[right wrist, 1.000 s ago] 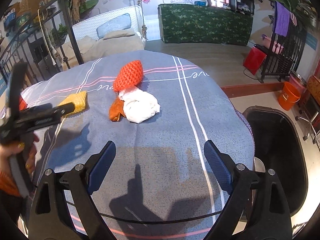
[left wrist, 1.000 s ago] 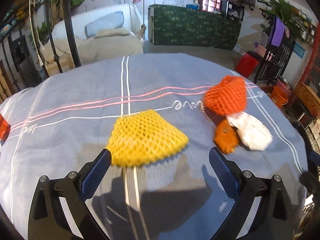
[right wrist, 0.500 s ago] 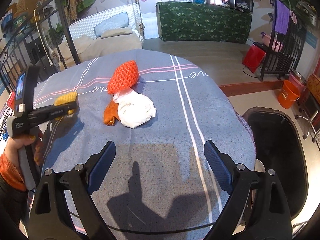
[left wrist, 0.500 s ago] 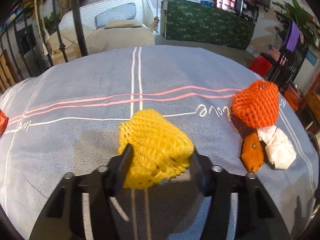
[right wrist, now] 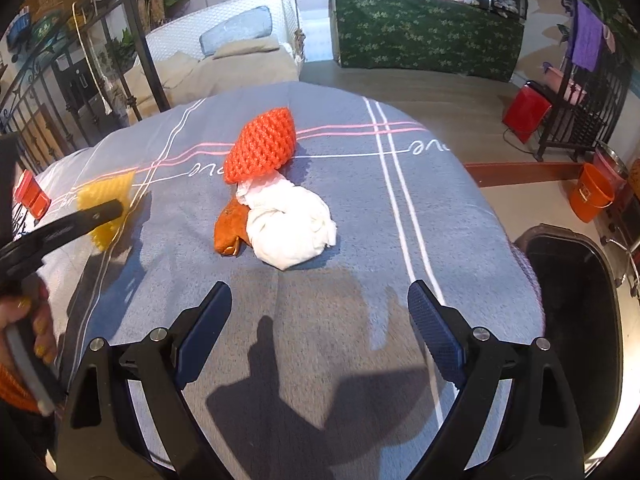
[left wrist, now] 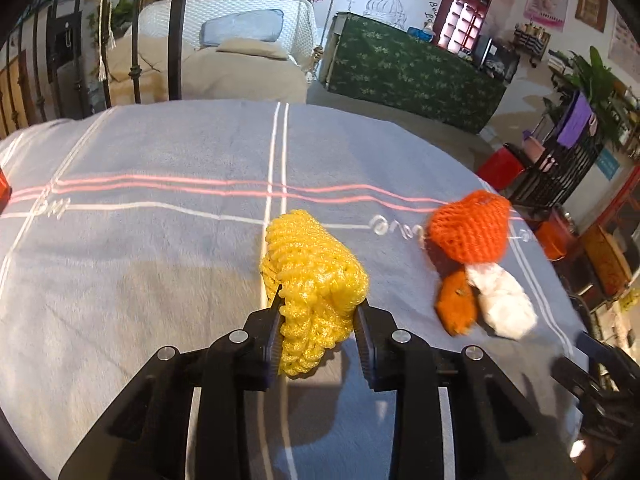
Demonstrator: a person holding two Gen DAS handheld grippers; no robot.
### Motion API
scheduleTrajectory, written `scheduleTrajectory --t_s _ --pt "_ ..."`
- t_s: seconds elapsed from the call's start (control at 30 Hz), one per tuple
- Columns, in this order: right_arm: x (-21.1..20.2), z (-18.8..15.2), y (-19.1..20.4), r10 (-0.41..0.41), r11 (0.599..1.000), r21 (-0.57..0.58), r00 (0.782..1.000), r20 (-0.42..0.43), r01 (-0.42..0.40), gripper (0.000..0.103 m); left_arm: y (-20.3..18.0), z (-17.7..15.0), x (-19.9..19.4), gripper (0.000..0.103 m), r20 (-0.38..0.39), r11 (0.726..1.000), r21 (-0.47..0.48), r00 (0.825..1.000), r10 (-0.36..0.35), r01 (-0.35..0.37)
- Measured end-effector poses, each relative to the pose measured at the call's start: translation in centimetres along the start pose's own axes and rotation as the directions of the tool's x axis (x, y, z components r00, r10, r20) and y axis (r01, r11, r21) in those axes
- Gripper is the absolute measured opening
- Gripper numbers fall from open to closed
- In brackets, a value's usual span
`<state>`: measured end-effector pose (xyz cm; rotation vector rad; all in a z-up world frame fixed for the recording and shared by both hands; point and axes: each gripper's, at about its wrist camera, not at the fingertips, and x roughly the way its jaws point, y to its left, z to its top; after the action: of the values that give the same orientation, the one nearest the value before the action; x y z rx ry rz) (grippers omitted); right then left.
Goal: Collect trash
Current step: 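Grasp the yellow mesh sleeve with the left gripper, then grasp the white cloth with the right gripper while the left holds the yellow mesh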
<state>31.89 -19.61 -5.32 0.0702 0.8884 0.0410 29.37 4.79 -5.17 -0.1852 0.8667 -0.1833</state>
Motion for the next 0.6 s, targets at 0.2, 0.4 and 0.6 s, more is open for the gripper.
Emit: scheduleTrajectory --t_s 0.2,0.4,0.6 --pt "3.1 1.6 1.0 0.013 0.999 -0.051 0.997 -0.07 -0.017 0.089 -0.7 -1.2 -1.0 0.031 -0.036 0.999 -0.008 0.999 -0.036 0.036" --pt "5.7 3.1 2.1 -0.014 0.995 -0.104 0.995 -0.098 0.004 0.089 -1.1 -1.9 -1.3 0.031 -0.04 0.998 0.005 0.998 -0.055 0.055" --pt "7.5 3.6 2.4 -0.032 0.991 -0.131 0.992 -0.125 0.015 0.054 -1.9 -2.7 -1.5 0.031 -0.039 0.998 0.028 0.998 -0.056 0.057"
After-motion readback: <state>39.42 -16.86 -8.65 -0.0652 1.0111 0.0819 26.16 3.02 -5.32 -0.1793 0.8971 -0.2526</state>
